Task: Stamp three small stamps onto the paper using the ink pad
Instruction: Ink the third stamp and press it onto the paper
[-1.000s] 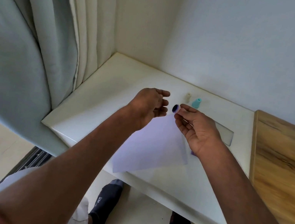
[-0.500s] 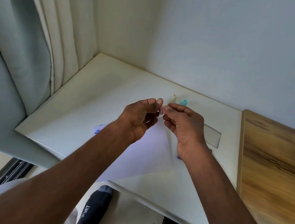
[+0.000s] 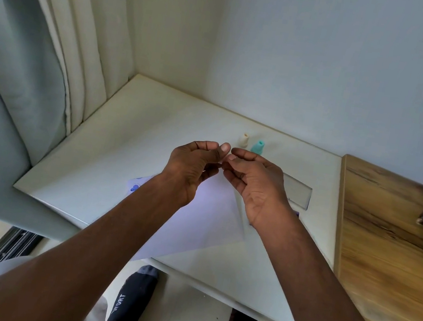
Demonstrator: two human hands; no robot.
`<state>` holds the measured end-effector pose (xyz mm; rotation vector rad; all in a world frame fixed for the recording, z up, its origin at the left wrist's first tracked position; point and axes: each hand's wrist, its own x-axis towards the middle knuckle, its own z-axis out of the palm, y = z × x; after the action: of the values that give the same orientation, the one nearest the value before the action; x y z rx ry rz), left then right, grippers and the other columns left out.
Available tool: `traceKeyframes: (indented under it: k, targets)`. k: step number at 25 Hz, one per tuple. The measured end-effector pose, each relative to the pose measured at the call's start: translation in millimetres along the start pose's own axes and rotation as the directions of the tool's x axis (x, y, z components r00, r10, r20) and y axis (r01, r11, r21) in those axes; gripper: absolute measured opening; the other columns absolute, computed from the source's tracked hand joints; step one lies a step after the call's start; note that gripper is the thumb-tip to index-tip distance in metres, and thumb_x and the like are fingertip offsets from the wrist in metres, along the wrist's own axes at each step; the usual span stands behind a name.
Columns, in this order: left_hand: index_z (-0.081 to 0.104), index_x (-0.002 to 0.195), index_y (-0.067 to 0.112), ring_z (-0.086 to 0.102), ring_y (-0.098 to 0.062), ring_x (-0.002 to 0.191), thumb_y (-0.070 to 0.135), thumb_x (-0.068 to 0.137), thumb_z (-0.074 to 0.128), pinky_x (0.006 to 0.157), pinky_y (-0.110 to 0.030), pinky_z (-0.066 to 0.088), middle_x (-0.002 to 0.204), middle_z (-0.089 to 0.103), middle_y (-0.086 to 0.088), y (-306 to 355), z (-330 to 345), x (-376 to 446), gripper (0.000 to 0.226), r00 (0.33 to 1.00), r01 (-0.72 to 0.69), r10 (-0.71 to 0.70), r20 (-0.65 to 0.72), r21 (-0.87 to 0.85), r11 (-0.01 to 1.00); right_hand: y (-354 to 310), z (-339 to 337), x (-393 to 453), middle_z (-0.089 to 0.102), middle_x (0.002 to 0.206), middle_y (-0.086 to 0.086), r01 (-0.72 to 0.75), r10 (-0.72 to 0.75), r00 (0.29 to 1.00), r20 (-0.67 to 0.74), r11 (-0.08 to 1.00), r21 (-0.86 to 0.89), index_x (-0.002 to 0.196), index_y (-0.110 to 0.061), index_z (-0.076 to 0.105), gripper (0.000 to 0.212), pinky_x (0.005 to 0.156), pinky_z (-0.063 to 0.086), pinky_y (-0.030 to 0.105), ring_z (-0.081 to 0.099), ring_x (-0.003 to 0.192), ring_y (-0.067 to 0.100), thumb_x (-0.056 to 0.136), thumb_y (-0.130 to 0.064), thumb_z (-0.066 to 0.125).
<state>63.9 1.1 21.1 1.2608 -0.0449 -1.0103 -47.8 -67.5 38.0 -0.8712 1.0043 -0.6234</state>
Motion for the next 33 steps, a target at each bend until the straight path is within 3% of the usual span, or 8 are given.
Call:
traceKeyframes:
  k: [7, 10, 14, 19, 21, 24, 28, 33]
  targets:
    - [0.079, 0.091, 0.005, 0.077, -0.025, 0.089, 0.012, 0.081, 0.081, 0.085, -0.035, 0.062, 0.094, 0.079, -0.016, 3, -3, -1, 0.012, 0.997, -0.033, 0.033, 0.063, 0.008, 0.999, -4, -4, 2, 0.077, 0.106, 0.022, -0.022, 0.022, 1.0, -0.013, 0.999, 0.05, 0.096, -0.004, 0.077, 0.015, 0.077, 0.063, 0.03, 0.076, 0.1, 0.032, 0.086, 0.007, 0.073]
    - [0.078, 0.093, 0.006, 0.076, -0.023, 0.087, 0.007, 0.081, 0.08, 0.087, -0.034, 0.061, 0.092, 0.079, -0.012, 2, 0, -3, 0.011, 0.996, -0.001, -0.002, 0.09, 0.033, 0.999, -5, -5, 2, 0.077, 0.108, 0.023, -0.074, 0.074, 0.997, 0.006, 0.993, 0.092, 0.104, 0.003, 0.075, 0.018, 0.081, 0.063, 0.031, 0.076, 0.1, 0.031, 0.086, 0.006, 0.073]
    - [0.072, 0.11, 0.002, 0.071, -0.022, 0.088, 0.004, 0.088, 0.073, 0.082, -0.028, 0.055, 0.099, 0.076, -0.017, 4, 3, -5, 0.023, 0.994, 0.04, -0.043, 0.101, 0.04, 0.998, -5, -5, 3, 0.076, 0.111, 0.022, -0.119, 0.115, 0.993, 0.035, 0.984, 0.133, 0.108, 0.005, 0.072, 0.019, 0.085, 0.063, 0.035, 0.074, 0.103, 0.031, 0.092, -0.005, 0.072]
    - [0.073, 0.104, 0.006, 0.068, -0.021, 0.084, -0.005, 0.092, 0.065, 0.073, -0.024, 0.057, 0.088, 0.074, -0.01, 9, 3, -5, 0.018, 0.994, 0.09, -0.088, 0.058, -0.041, 0.995, -5, -5, 2, 0.077, 0.108, 0.023, -0.118, 0.111, 0.991, 0.078, 0.989, 0.094, 0.109, 0.006, 0.073, 0.022, 0.091, 0.061, 0.036, 0.075, 0.101, 0.029, 0.089, -0.003, 0.075]
    - [0.072, 0.101, 0.008, 0.069, -0.021, 0.08, -0.009, 0.091, 0.063, 0.073, -0.025, 0.059, 0.076, 0.074, -0.008, 11, 1, -4, 0.022, 0.99, 0.135, -0.131, 0.055, -0.093, 0.986, -6, -5, 1, 0.078, 0.103, 0.02, -0.098, 0.092, 0.992, 0.091, 0.993, 0.066, 0.107, 0.005, 0.074, 0.021, 0.089, 0.062, 0.034, 0.075, 0.095, 0.027, 0.088, -0.003, 0.076]
    - [0.072, 0.1, 0.01, 0.068, -0.022, 0.08, -0.012, 0.091, 0.061, 0.08, -0.029, 0.059, 0.078, 0.073, -0.009, 13, -2, -4, 0.026, 0.981, 0.193, -0.185, 0.062, -0.163, 0.968, -7, -4, 0, 0.079, 0.098, 0.021, -0.011, 0.013, 0.998, 0.057, 0.999, -0.034, 0.099, 0.003, 0.077, 0.013, 0.083, 0.064, 0.031, 0.078, 0.092, 0.03, 0.089, -0.005, 0.075]
    - [0.07, 0.095, 0.009, 0.073, -0.018, 0.066, -0.012, 0.089, 0.065, 0.061, -0.023, 0.06, 0.067, 0.075, -0.007, 13, -1, -4, 0.022, 0.988, 0.153, -0.147, 0.055, -0.148, 0.977, -3, 0, 1, 0.08, 0.087, 0.015, 0.136, -0.14, 0.99, 0.0, 0.967, -0.217, 0.094, -0.004, 0.08, 0.011, 0.082, 0.064, 0.033, 0.08, 0.084, 0.025, 0.089, -0.008, 0.071]
    - [0.066, 0.094, 0.007, 0.074, -0.018, 0.061, -0.012, 0.086, 0.069, 0.061, -0.024, 0.061, 0.069, 0.075, -0.009, 12, -2, -5, 0.021, 0.984, 0.174, -0.163, 0.072, -0.207, 0.963, -3, -2, 3, 0.08, 0.08, 0.014, 0.174, -0.174, 0.985, 0.021, 0.955, -0.241, 0.088, -0.004, 0.081, 0.012, 0.076, 0.065, 0.032, 0.079, 0.078, 0.024, 0.083, -0.003, 0.071]
